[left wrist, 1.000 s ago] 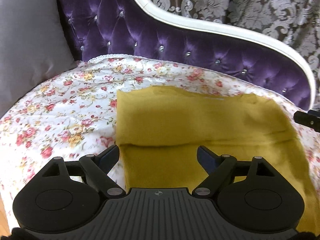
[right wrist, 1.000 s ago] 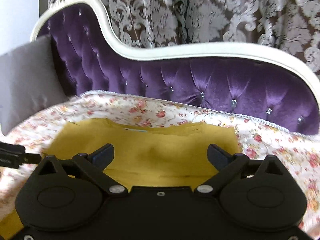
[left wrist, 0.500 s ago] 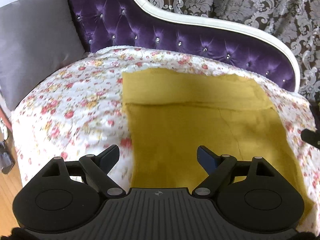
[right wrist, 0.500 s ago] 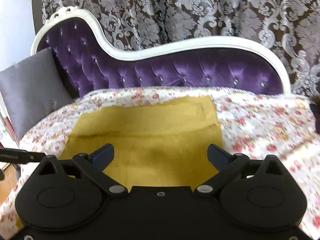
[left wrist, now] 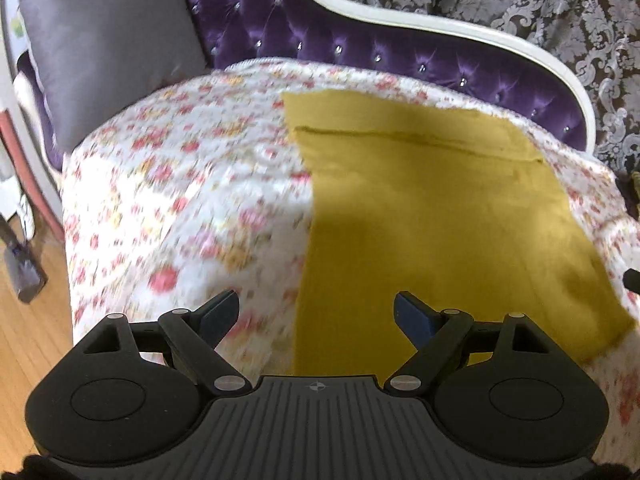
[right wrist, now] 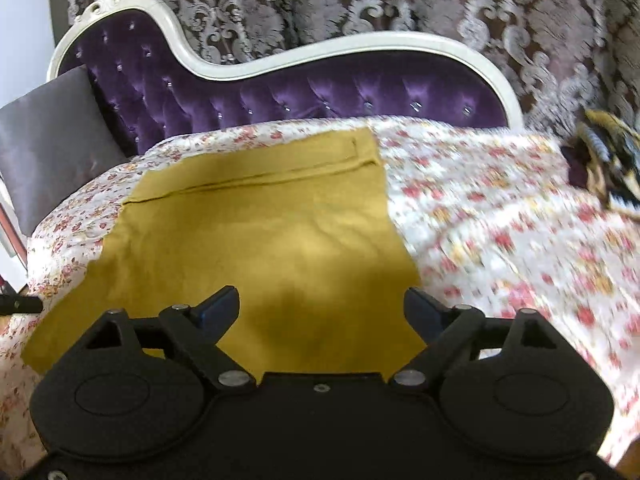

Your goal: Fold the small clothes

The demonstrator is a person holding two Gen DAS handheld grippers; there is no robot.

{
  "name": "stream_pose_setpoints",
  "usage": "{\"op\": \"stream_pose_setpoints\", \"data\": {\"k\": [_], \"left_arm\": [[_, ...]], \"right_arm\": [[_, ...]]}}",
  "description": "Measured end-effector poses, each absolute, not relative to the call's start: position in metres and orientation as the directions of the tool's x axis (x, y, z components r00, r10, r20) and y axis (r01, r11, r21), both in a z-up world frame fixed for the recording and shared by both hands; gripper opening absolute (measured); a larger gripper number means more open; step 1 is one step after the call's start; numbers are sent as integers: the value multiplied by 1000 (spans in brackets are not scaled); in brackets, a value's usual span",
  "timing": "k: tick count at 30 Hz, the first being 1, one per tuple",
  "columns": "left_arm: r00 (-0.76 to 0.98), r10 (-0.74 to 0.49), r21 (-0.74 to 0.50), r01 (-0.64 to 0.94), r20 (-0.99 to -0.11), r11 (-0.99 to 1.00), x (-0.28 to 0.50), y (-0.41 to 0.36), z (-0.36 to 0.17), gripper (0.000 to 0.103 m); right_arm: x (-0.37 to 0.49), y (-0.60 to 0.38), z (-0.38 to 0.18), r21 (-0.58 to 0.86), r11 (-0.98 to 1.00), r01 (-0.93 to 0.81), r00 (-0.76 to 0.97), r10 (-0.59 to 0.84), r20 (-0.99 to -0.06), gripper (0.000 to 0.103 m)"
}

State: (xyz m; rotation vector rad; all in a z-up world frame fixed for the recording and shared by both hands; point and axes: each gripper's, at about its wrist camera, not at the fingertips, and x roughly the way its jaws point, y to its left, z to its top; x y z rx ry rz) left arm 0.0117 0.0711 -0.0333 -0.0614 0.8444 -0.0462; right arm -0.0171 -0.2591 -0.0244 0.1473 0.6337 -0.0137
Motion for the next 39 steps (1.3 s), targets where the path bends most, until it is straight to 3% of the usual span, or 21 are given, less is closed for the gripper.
{"op": "stream_pose_setpoints", "data": {"k": [12,16,27,30,36,38,39], "left_arm": [[646,-50,-39,32,-761,999,0,71,-51,84],[610,-83,-66,50,-788,997,7,70,-60,75],[618,-104,-67,83,-779,994,11,67,-63,73],[623,-119,-69,104,-773,992,12,64,-63,63],[632,-144,-69,142,-761,987,11,60,-61,36],[640,-162,-85,150,-751,985,11,62,-60,17],[640,-178,-104,153,-748,983,11,64,-60,13]], "right_arm": [[-39,-288,-45,149,978,148,772,-20,-635,82],[-38,-290,-51,154,977,147,763,-13,-646,80],[-26,-315,-60,219,954,206,751,-11,-661,79],[-21,-323,-65,270,941,206,740,31,-672,79],[-21,-330,-74,380,903,200,729,122,-674,53],[-22,-333,-73,417,891,177,745,156,-649,17],[-23,-335,-72,448,878,169,751,180,-635,16]]}}
